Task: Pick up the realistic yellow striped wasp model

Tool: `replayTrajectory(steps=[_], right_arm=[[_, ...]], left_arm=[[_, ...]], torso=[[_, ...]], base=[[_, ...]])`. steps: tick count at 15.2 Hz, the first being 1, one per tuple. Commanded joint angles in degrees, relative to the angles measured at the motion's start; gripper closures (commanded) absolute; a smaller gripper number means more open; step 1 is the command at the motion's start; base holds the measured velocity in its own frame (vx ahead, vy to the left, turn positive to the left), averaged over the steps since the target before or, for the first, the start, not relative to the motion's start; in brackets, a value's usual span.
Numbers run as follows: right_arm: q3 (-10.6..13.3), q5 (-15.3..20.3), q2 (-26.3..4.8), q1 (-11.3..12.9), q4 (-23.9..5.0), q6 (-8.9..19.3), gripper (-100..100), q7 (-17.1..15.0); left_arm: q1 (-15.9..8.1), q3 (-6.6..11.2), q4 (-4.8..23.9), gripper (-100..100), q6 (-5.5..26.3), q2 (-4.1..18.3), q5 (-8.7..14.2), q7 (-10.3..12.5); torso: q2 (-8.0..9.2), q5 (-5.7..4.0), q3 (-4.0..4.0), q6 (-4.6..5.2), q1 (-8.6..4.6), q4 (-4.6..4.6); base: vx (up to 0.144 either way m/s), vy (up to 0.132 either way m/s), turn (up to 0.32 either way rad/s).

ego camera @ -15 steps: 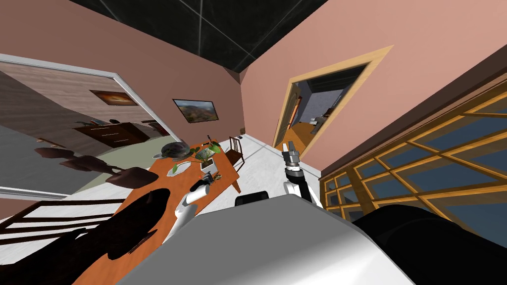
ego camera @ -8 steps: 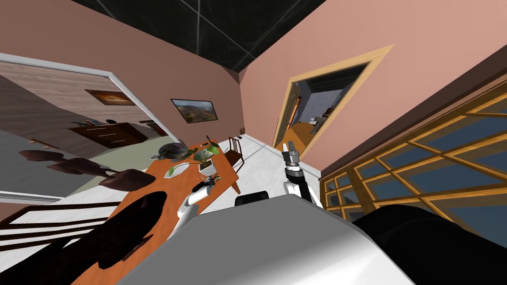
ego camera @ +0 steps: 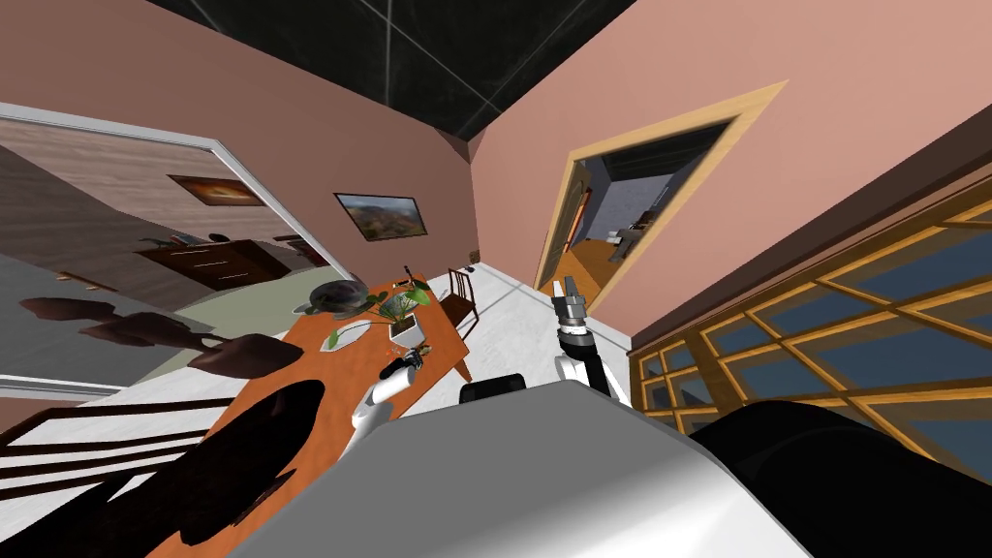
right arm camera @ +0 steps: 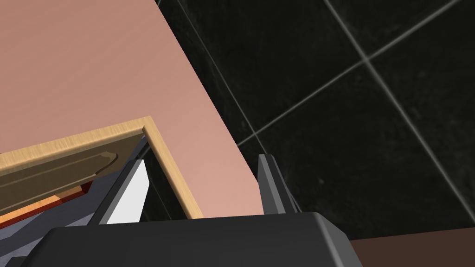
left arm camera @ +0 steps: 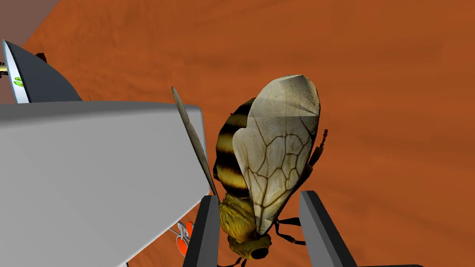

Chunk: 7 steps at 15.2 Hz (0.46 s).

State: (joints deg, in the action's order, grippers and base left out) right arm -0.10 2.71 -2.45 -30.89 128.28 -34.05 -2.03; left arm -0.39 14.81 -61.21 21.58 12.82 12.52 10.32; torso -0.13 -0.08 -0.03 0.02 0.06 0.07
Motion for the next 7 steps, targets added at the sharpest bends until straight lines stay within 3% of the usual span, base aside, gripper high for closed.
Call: replayTrajectory(steps=[1, 3, 4, 6, 7], right_arm=[[0.0, 0.0, 0.0, 0.0, 0.0, 0.0, 0, 0.0], [0.0, 0.0, 0.0, 0.0, 0.0, 0.0, 0, 0.0], [0.0, 0.0, 0.0, 0.0, 0.0, 0.0, 0, 0.0], [0.0, 0.0, 0.0, 0.0, 0.0, 0.0, 0, 0.0], [0.0, 0.0, 0.0, 0.0, 0.0, 0.0, 0, 0.0]], left_arm=[[0.0, 0.0, 0.0, 100, 0.0, 0.0, 0.0, 0.0], [-0.1, 0.03, -0.1, 100, -0.1, 0.1, 0.0, 0.0], [0.1, 0.29, -2.1, 100, 1.8, 0.5, 0.1, 0.2], [0.3, 0.4, -3.3, 100, 3.0, 0.8, 0.3, 0.2], [0.4, 0.32, -2.6, 100, 2.0, 0.5, 0.1, 0.2]], torso=[[0.0, 0.0, 0.0, 0.0, 0.0, 0.0], [-0.08, 0.15, -0.1, 0.06, 0.11, -0.1], [-0.15, 0.17, -0.13, 0.09, 0.17, -0.1], [-0.04, 0.1, -0.03, 0.13, 0.05, 0.0], [0.01, 0.1, 0.0, 0.12, 0.0, 0.0]], base=[[0.006, 0.005, 0.012], [-0.003, -0.001, 0.004], [-0.047, -0.038, -0.026], [-0.077, -0.053, -0.029], [-0.042, -0.036, -0.002]])
